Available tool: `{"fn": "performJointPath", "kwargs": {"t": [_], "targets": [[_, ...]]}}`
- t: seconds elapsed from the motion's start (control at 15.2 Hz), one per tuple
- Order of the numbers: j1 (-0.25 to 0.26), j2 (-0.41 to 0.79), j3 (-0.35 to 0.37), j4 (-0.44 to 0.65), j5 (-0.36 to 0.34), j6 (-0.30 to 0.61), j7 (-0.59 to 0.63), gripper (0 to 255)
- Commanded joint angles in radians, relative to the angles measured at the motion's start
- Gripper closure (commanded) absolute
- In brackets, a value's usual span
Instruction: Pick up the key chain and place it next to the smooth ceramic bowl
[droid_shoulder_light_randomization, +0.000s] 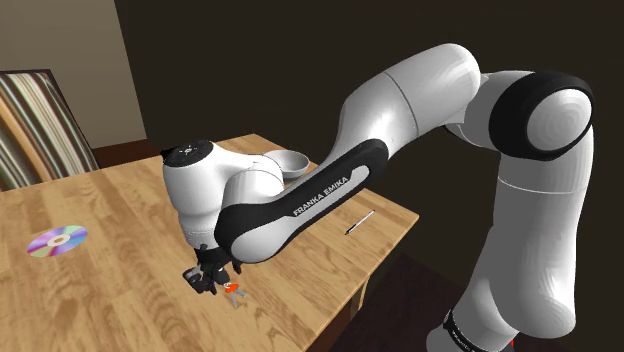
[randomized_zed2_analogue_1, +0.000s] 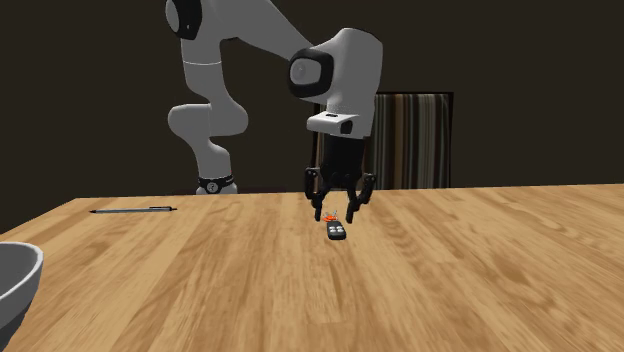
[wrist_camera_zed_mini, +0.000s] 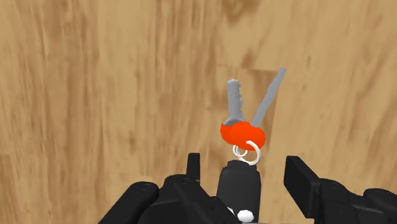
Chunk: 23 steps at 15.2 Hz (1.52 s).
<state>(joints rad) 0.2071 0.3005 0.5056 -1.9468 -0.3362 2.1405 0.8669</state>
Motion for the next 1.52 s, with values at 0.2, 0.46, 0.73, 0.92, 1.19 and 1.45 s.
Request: {"fn": "performJointPath", "kwargs": {"t": [0.2,0.46,0.73,0.92,1.19,1.45], "targets": [[0.0,0.0,0.0,0.0,0.0,0.0,0.0,255],[0.0,0.0,0.0,0.0,0.0,0.0,0.0,255],[-0.004,-0.022,0.006,0.014,0.017,-0.031,-0.014,255],[-0.008,-0.042,0.011,0.031,0.033,-0.064,-0.028,255],[-0.012,-0.066,0.017,0.056,0.053,-0.108,-0.045,255],[-0.015,-0.088,0.022,0.085,0.07,-0.154,-0.061,255]]}}
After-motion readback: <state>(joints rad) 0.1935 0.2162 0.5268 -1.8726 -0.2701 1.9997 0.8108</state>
